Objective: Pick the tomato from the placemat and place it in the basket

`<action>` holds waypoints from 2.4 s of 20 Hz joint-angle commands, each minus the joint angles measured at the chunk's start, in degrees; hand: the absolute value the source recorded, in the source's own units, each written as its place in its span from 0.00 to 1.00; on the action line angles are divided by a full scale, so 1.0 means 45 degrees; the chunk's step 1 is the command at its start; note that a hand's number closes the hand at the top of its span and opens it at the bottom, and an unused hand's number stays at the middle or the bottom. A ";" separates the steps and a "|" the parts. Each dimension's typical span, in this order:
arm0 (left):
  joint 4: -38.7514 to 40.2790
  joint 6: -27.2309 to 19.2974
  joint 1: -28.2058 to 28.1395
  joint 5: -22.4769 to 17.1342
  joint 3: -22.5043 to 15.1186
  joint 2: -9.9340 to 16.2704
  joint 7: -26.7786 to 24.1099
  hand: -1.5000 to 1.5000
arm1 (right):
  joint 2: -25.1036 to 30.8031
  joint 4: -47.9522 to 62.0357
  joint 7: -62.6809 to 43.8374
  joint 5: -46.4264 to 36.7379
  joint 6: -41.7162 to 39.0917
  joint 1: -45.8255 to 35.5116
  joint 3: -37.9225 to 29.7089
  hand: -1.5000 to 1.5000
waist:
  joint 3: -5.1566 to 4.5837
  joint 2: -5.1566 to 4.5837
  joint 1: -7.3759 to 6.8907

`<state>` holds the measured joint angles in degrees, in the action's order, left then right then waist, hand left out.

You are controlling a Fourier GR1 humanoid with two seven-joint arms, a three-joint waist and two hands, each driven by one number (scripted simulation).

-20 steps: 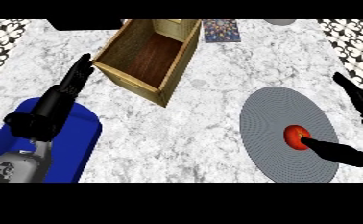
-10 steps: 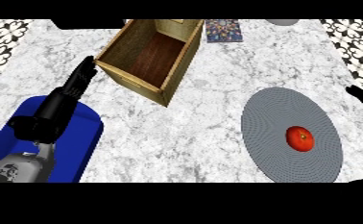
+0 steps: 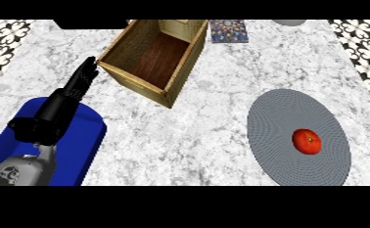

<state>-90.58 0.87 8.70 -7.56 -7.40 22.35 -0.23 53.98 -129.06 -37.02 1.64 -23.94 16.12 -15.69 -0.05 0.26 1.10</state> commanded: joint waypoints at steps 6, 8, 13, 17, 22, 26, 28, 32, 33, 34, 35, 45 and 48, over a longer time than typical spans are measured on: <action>0.0762 0.0255 0.0205 0.0738 0.0067 -0.0909 -0.0629 0.50 | -0.2508 0.1345 0.1408 -0.2147 -0.0394 -0.0600 0.0145 0.00 | 0.0014 -0.0079 -0.0256; -0.0263 0.0280 0.0127 0.0828 -0.0004 -0.0739 0.0164 0.50 | -0.3537 0.1374 0.1841 -0.3417 0.0297 -0.0492 0.1066 0.00 | 0.0020 -0.0063 -0.0297; -0.0096 0.0912 -0.0150 0.0653 0.0653 -0.0520 -0.0183 0.50 | -0.4885 0.2821 0.3697 -0.5319 0.1068 -0.0397 0.1687 0.00 | 0.0017 -0.0054 -0.0279; 0.0979 0.0587 0.0716 0.1207 0.0527 -0.1328 -0.0357 0.50 | -0.5638 0.4462 0.5399 -0.6895 0.2088 -0.0442 0.2065 0.00 | 0.0015 -0.0065 -0.0194; -0.0771 0.1058 -0.0273 0.1097 0.0729 -0.1266 0.0541 0.50 | -0.6119 0.5865 0.6348 -0.8040 0.2560 -0.0956 0.2134 0.00 | 0.0015 -0.0046 -0.0253; -0.0734 0.1118 -0.0477 0.1617 0.0865 -0.1446 0.0232 0.50 | -0.6446 0.7002 0.7200 -0.8085 0.2735 -0.1752 0.1675 0.00 | 0.0014 -0.0052 -0.0268; 0.0586 0.1307 0.0502 0.1725 0.1261 -0.1699 0.0112 0.50 | -0.6850 0.6139 0.6705 -0.8310 0.2292 -0.1634 0.1865 0.00 | 0.0010 -0.0056 -0.0210; 0.0360 0.1608 0.0623 0.1676 0.1576 -0.1760 0.0381 0.50 | -0.7088 0.5432 0.6713 -0.8309 0.1697 -0.1368 0.1814 0.00 | 0.0009 -0.0052 -0.0192; 0.0089 0.1477 -0.0075 0.1980 0.1263 -0.1949 -0.0197 0.50 | -0.7418 0.5102 0.6605 -0.8207 0.1908 -0.1361 0.1882 0.00 | 0.0008 -0.0049 -0.0203; -0.1175 0.1079 -0.0159 0.2058 0.0926 -0.2273 0.0874 0.50 | -0.7357 0.6811 0.8008 -0.8560 0.2628 -0.1455 0.1775 0.00 | 0.0014 -0.0047 -0.0240; 0.0719 0.1383 -0.0019 0.2292 0.1361 -0.2166 -0.0646 0.50 | -0.7349 0.6571 0.7748 -0.8693 0.2228 -0.1490 0.1824 0.00 | 0.0010 -0.0058 -0.0209; -0.0155 0.1978 -0.0311 0.2302 0.1622 -0.2385 -0.0072 0.50 | -0.8059 0.5996 0.6434 -1.0410 0.1916 -0.1475 0.2252 0.00 | 0.0010 -0.0053 -0.0235; -0.0506 0.2011 -0.0062 0.2214 0.1880 -0.2386 0.0475 0.50 | -0.7818 0.7243 0.7385 -1.0658 0.2149 -0.1858 0.1979 0.00 | 0.0013 -0.0057 -0.0251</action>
<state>-92.08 10.34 9.05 1.64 0.80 12.59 1.82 18.98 -102.73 -6.94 -43.44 -16.51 9.67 -6.80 -0.01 0.04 0.09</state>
